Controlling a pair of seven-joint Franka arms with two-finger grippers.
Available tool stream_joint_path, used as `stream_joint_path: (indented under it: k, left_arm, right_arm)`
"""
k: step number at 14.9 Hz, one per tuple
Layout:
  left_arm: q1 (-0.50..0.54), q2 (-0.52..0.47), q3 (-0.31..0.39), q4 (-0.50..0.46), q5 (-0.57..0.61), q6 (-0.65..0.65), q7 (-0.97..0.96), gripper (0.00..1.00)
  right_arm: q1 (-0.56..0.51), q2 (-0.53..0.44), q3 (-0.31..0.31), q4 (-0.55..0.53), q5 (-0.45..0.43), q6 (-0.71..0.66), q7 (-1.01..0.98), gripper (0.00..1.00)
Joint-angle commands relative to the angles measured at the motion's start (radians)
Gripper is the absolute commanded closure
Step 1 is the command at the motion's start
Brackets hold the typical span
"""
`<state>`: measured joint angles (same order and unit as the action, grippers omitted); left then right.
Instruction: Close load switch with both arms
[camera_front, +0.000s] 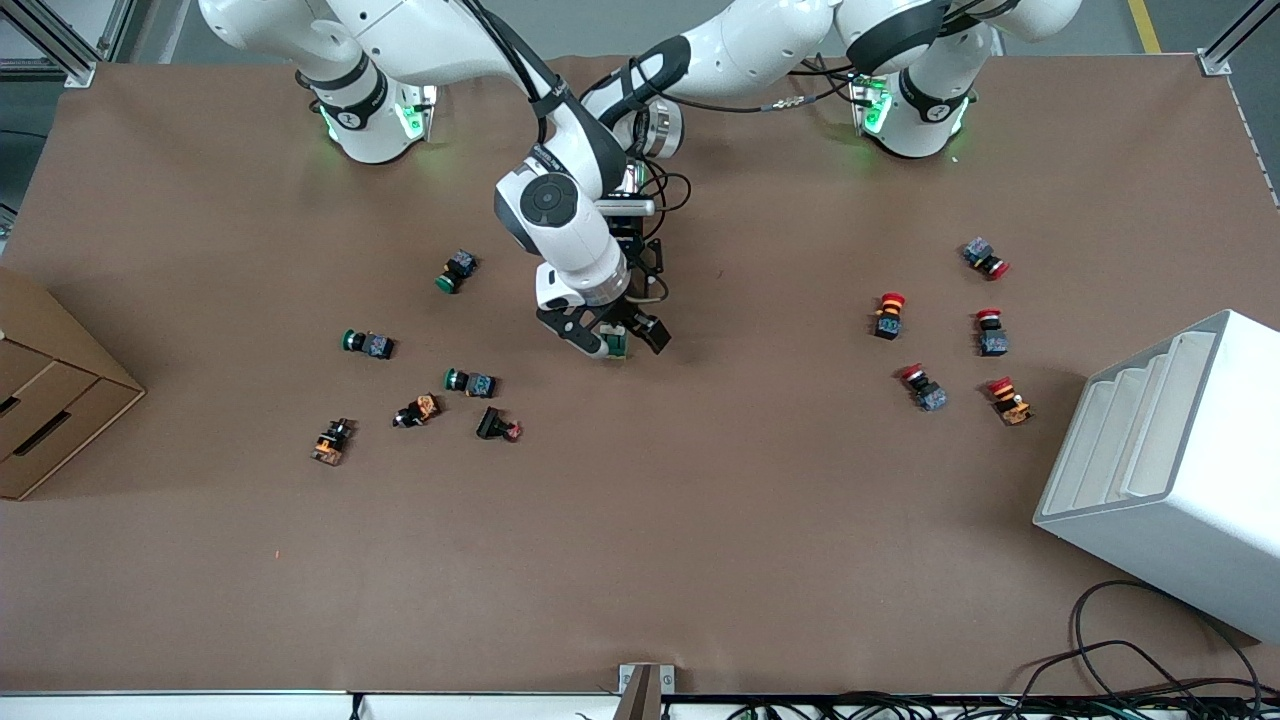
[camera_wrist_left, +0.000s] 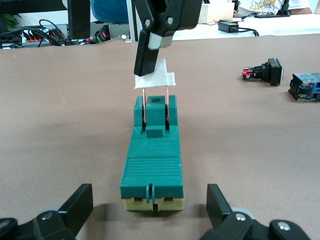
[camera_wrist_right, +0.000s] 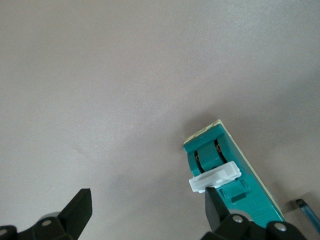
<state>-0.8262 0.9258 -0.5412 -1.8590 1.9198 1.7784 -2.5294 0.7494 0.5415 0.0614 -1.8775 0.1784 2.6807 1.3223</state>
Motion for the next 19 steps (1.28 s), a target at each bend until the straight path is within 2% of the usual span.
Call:
stream_joint_path:
  k: [1,10,14,19]
  left_arm:
    - [-0.010,0.044,0.007,0.004,0.005,-0.007,-0.009,0.00]
    - [-0.010,0.053,0.007,0.011,0.011,-0.010,-0.008,0.00]
    - [-0.016,0.051,0.023,0.012,0.011,-0.016,-0.008,0.00]
    - [-0.021,0.050,0.023,0.004,0.011,-0.039,-0.032,0.00]
  right_arm:
    - [-0.004,0.015,0.005,0.014,0.006,0.015,-0.021,0.00]
    - [-0.044,0.028,0.000,0.015,-0.007,0.015,-0.103,0.00]
    - [-0.039,0.096,0.000,0.078,-0.005,0.024,-0.092,0.00]
    - [-0.045,0.115,0.000,0.103,-0.007,0.022,-0.100,0.00]
